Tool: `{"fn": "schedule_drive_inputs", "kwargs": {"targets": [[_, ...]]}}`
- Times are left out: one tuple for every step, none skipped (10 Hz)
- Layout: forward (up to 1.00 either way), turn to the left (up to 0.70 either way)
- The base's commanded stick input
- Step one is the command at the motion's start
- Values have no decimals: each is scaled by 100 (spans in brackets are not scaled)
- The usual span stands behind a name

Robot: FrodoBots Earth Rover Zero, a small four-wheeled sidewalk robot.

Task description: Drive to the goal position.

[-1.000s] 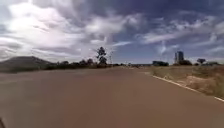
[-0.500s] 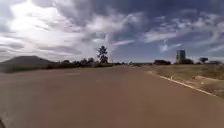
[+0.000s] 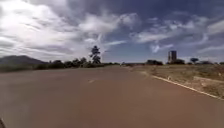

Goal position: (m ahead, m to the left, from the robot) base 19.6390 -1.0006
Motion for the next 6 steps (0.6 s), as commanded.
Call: {"fn": "schedule_drive_inputs", "kwargs": {"targets": [[97, 0], [97, 0], [97, 0], [97, 0], [97, 0], [97, 0]]}}
